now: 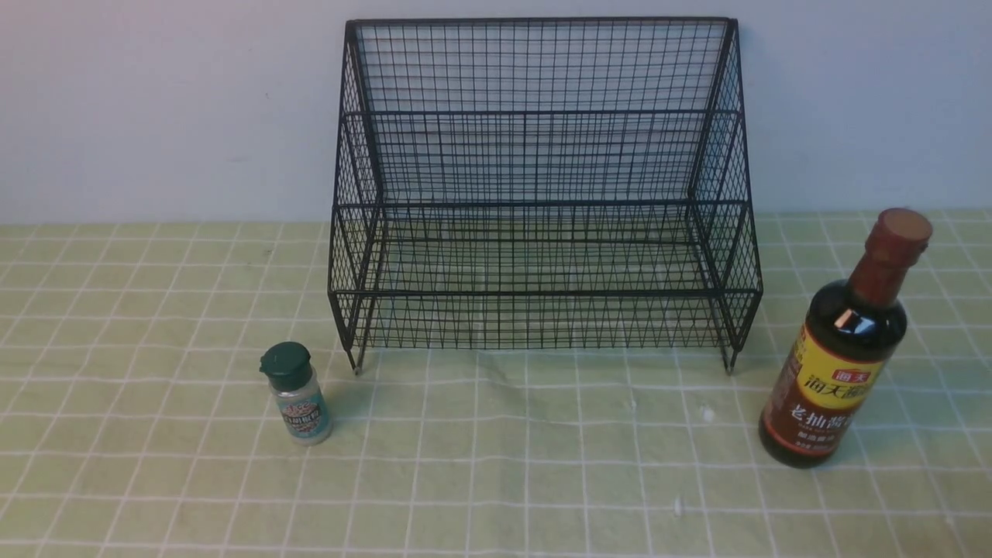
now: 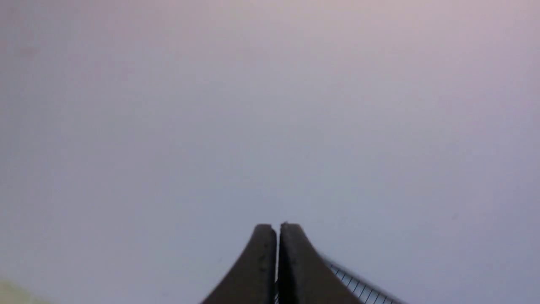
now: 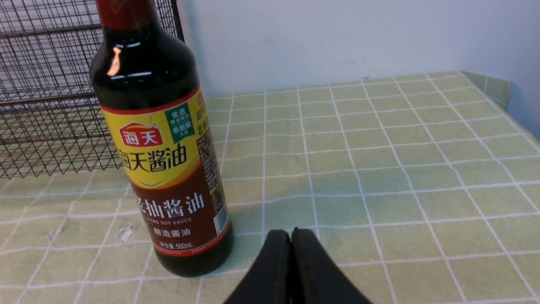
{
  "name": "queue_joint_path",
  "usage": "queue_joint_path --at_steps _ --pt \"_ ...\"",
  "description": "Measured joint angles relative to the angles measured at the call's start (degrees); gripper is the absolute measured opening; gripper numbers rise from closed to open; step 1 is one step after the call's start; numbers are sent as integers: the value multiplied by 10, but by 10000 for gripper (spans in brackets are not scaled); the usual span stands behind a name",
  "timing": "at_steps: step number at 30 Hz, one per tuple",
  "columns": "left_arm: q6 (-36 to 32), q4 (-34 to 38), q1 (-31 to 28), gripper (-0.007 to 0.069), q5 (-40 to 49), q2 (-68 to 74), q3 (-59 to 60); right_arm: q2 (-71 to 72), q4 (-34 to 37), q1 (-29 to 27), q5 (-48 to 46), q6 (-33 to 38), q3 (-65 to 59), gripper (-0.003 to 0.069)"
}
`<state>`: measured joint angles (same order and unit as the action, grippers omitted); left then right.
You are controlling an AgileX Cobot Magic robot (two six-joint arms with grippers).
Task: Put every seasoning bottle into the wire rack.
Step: Use the left arm to grab the condiment bottle closest to it
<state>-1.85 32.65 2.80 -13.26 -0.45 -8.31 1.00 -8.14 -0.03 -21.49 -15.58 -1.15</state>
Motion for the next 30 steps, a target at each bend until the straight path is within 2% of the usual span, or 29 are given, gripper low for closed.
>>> queue_joint_path --at_steps 3,7,8,9,12,16,21,26,30 --pt "0 -52 0 -6 50 32 -100 0 18 0 46 -3 -5 -15" --pt "0 -101 0 -6 289 186 -292 0 109 0 176 -45 -5 -15" --pt "0 -103 0 -6 303 195 -309 0 118 0 185 -50 -5 -15" --pt "0 -108 0 -6 406 258 -357 0 142 0 209 -64 -5 -15" --pt "0 -123 0 -6 627 395 -457 0 180 0 251 -79 -5 -15" --pt "-10 -161 0 -6 762 544 -512 0 191 0 264 -85 -5 -15" --pt "-16 -199 1 -6 786 677 -524 0 205 1 267 -103 -4 -15" --pt "-17 -231 32 -6 749 767 -531 -19 205 34 63 -127 97 -15" --pt "-21 -252 75 -6 727 809 -556 -106 182 71 -102 -62 222 -15"
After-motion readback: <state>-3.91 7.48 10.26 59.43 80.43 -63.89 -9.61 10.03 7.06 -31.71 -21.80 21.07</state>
